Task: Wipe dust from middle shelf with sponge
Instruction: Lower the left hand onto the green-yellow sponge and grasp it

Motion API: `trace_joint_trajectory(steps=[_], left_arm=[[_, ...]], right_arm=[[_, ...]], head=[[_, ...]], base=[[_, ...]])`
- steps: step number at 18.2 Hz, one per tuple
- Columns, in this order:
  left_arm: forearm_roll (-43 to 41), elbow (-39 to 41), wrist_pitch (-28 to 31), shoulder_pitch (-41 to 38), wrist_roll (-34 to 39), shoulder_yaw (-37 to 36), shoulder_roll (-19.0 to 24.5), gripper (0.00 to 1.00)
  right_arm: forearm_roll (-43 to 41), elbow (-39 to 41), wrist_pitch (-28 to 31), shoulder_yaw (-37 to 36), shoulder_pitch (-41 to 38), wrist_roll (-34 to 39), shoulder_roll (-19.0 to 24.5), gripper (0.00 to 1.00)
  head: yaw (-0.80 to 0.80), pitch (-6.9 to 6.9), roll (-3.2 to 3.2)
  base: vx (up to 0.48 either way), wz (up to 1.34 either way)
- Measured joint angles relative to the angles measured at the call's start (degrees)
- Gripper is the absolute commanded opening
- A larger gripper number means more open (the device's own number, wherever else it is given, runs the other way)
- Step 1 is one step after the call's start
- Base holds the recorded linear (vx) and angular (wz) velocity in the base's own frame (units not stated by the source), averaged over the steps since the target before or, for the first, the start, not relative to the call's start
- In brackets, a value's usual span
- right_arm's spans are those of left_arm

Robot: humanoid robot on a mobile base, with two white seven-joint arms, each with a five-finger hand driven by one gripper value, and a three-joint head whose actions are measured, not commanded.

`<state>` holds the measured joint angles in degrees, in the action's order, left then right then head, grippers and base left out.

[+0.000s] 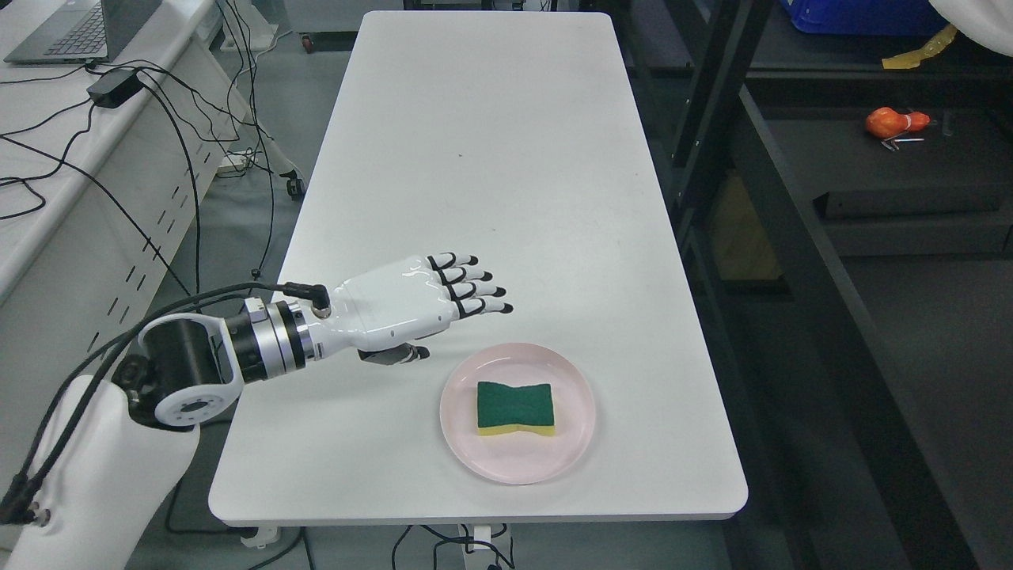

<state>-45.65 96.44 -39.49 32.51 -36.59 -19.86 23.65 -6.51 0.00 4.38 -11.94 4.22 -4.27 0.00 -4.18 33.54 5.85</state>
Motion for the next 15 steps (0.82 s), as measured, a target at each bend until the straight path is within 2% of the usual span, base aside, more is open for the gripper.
trace_joint_trajectory(steps=[5,11,15], left_arm=[[-4.1,-1.0,-0.1,0.1,-4.0,-4.9,-1.4,0.92],[-7.4,-3.4,-0.3,3.1,-4.1,-8.8,-3.5,0.91],[-8.8,-4.9,-0.4,3.7,-3.7,-11.4,-5.1,0.87]], right_arm=[[0.0,0.0,0.0,0.0,0.0,0.0,0.0,1.00],[0.0,0.0,0.0,0.0,0.0,-0.2,0.0,1.00],[0.0,0.0,0.0,0.0,0.0,-0.2,0.0,1.00]], head=[[0.00,0.00,0.00],[0.00,0.00,0.00],[0.00,0.00,0.00]], base=[[0.000,0.00],[0.000,0.00],[0.000,0.00]])
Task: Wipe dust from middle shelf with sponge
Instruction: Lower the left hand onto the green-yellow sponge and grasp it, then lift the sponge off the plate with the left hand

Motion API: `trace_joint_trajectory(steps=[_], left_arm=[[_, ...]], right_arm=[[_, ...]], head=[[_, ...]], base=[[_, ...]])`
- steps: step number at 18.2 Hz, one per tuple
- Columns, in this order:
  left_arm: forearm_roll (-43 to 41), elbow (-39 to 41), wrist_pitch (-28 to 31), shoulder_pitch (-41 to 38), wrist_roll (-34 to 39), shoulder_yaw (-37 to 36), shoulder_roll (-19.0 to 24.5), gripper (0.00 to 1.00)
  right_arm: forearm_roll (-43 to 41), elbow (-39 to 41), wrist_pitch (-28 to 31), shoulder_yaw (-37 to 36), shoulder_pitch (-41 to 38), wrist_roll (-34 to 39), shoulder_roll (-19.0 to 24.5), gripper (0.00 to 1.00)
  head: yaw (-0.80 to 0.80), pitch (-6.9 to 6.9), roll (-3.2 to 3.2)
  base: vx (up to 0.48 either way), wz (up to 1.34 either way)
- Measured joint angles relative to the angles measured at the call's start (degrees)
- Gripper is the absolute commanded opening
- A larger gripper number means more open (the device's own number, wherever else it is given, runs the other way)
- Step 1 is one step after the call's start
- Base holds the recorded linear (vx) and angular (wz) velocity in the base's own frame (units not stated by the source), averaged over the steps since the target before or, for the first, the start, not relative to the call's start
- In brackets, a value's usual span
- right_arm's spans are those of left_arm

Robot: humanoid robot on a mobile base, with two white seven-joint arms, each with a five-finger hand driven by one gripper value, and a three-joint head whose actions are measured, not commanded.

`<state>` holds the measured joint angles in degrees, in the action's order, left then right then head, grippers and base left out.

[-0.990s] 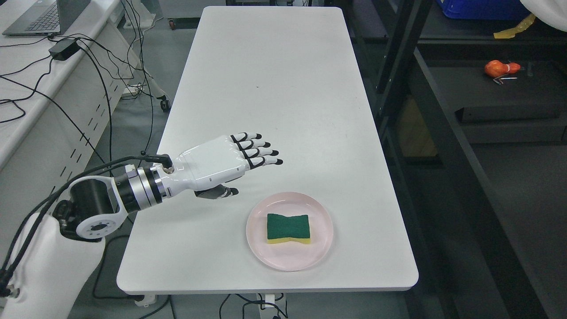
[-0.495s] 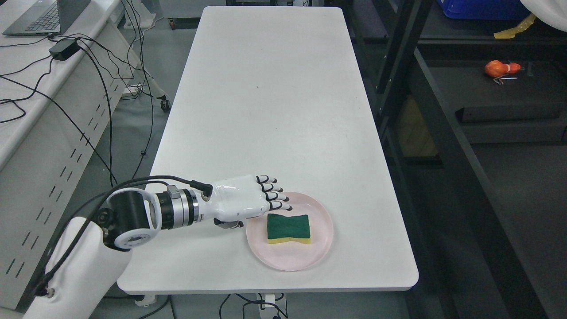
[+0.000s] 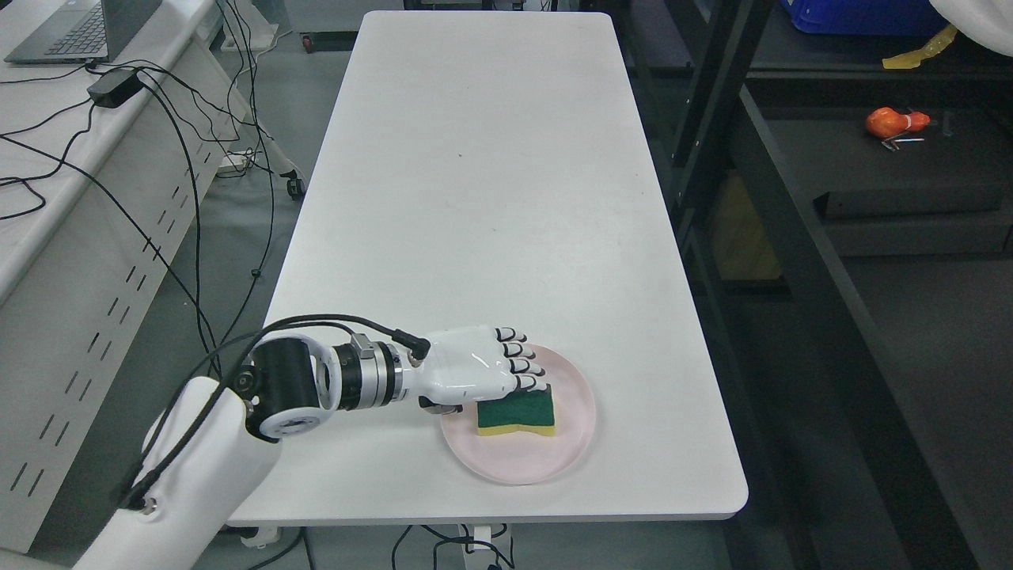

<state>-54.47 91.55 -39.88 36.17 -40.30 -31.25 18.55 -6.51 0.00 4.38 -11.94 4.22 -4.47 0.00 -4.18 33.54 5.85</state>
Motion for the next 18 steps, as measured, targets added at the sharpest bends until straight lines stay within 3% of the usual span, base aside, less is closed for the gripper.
trace_joint_trajectory(steps=[6,9,18], left_arm=[[-1.6,-2.0,-0.2,-0.2,0.1,-2.3,-2.6,0.64],[-1.8,-2.7,0.1,-1.0,0.0,-2.4,-3.5,0.43],[4.7,-3.7,0.2,-5.5,-1.3,5.4,-5.8,0.01]], right_arm=[[0.0,0.0,0.0,0.0,0.0,0.2,0.0,1.00],[0.0,0.0,0.0,0.0,0.0,0.2,0.0,1.00],[0.0,0.0,0.0,0.0,0.0,0.3,0.0,1.00]], head=[[0.00,0.00,0.00],[0.00,0.00,0.00],[0.00,0.00,0.00]], base=[[0.000,0.00],[0.000,0.00],[0.000,0.00]])
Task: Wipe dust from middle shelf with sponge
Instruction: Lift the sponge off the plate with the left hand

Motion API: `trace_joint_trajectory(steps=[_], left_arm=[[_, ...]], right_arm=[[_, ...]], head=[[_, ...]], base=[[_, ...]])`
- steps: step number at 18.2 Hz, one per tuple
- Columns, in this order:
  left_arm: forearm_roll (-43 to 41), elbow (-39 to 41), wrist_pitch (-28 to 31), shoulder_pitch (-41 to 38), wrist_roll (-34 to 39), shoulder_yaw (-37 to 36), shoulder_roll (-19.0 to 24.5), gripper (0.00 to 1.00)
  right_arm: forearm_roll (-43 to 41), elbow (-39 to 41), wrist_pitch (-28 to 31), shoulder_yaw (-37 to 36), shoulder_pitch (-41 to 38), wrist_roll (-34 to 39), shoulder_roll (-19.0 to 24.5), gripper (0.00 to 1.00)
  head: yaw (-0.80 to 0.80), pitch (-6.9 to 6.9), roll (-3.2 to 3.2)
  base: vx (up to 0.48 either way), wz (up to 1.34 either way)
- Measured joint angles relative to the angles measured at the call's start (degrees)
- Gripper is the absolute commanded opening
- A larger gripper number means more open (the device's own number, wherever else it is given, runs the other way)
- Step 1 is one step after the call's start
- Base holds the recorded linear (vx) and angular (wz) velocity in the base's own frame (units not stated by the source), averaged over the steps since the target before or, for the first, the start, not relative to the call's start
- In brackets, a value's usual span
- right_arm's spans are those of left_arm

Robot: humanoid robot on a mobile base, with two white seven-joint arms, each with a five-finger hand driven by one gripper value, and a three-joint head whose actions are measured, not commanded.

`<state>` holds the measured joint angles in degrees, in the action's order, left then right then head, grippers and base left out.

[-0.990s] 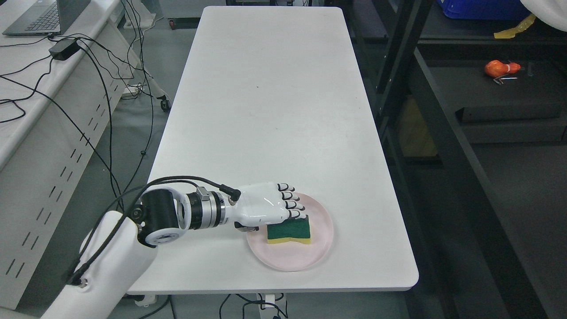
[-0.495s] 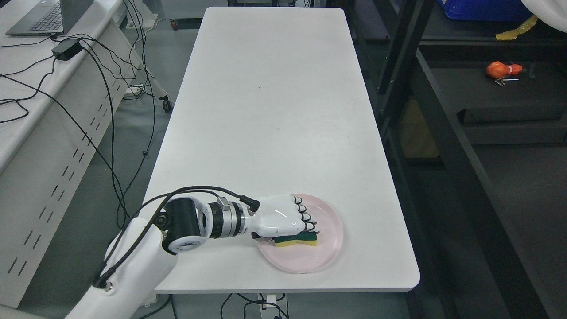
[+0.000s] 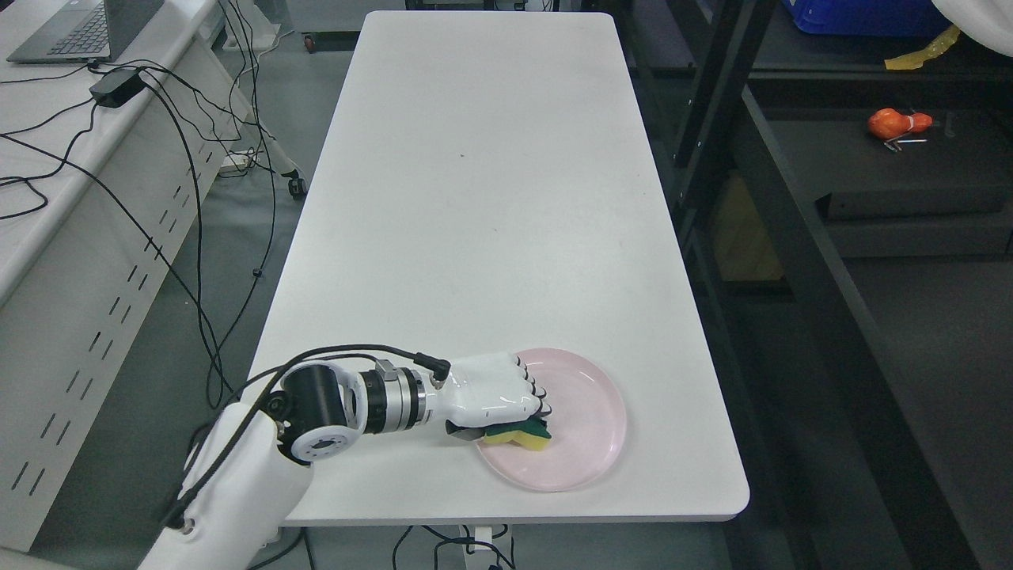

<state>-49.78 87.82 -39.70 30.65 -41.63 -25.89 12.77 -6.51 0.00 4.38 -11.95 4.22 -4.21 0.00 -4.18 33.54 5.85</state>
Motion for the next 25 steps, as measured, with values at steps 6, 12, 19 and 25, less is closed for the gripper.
trace_joint_trajectory(steps=[6,12,19,25], left_arm=[[16.1,-0.3,1.0,-3.1,0.8,13.0,-4.8,0.00],[40.8,-0.3,19.5,-4.5,15.7,25.7,-8.5,0.01],[58.5,1.3,28.2,-7.2,29.8,33.1,-10.6,0.01],[63.3,3.6,28.6,-9.7,30.8,35.5,-11.6,0.01]], right_arm=[[0.0,0.0,0.0,0.0,0.0,0.0,0.0,1.00],[0.0,0.0,0.0,0.0,0.0,0.0,0.0,1.00],[0.0,0.0,0.0,0.0,0.0,0.0,0.0,1.00],[0.0,0.0,0.0,0.0,0.0,0.0,0.0,1.00]], head=[[0.00,0.00,0.00],[0.00,0.00,0.00],[0.00,0.00,0.00],[0.00,0.00,0.00]], base=[[0.000,0.00],[0.000,0.00],[0.000,0.00],[-0.027,-0.06]])
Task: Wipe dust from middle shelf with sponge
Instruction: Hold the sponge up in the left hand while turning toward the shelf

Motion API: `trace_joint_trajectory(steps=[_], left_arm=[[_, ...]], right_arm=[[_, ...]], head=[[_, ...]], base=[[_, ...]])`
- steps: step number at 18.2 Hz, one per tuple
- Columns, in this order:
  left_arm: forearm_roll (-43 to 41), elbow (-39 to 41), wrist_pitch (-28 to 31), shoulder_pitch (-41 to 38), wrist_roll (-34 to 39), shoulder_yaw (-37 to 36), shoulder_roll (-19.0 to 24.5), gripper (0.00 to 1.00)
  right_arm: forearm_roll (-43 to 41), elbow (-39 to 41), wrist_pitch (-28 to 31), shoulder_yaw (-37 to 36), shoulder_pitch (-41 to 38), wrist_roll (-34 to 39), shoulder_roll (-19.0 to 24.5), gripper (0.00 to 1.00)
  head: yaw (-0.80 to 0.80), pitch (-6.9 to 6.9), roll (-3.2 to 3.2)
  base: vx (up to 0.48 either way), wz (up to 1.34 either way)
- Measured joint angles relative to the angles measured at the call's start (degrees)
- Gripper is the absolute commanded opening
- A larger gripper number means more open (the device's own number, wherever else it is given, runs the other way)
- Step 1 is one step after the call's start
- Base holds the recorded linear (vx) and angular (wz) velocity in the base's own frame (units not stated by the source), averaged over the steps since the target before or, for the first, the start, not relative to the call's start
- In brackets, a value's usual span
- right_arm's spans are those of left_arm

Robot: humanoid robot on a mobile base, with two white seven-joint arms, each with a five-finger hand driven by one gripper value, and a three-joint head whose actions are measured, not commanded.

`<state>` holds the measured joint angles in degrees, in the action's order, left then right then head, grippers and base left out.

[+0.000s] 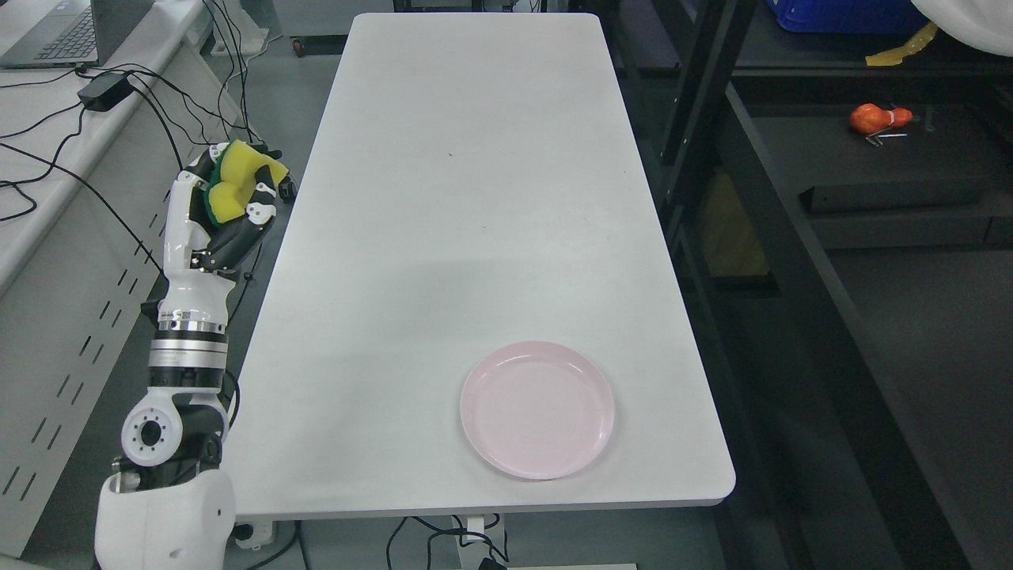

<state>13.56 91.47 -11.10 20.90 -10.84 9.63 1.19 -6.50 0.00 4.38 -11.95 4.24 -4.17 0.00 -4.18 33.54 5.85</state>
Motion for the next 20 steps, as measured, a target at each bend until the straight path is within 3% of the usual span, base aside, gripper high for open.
trace_joint_trajectory(steps=[11,20], left_arm=[[2.0,5.8,-2.0,-9.1,0.0,1.6,-0.8,0.02],[2.1,8.3,-3.6,-13.0,-0.2,-0.8,-1.0,0.02]], right_arm=[[0.0,0.0,0.0,0.0,0.0,0.0,0.0,1.00],[0.0,0.0,0.0,0.0,0.0,0.0,0.0,1.00]], head=[[0.00,0.00,0.00],[0.00,0.00,0.00]], base=[[-0.142,-0.33],[-0.187,-0.74]])
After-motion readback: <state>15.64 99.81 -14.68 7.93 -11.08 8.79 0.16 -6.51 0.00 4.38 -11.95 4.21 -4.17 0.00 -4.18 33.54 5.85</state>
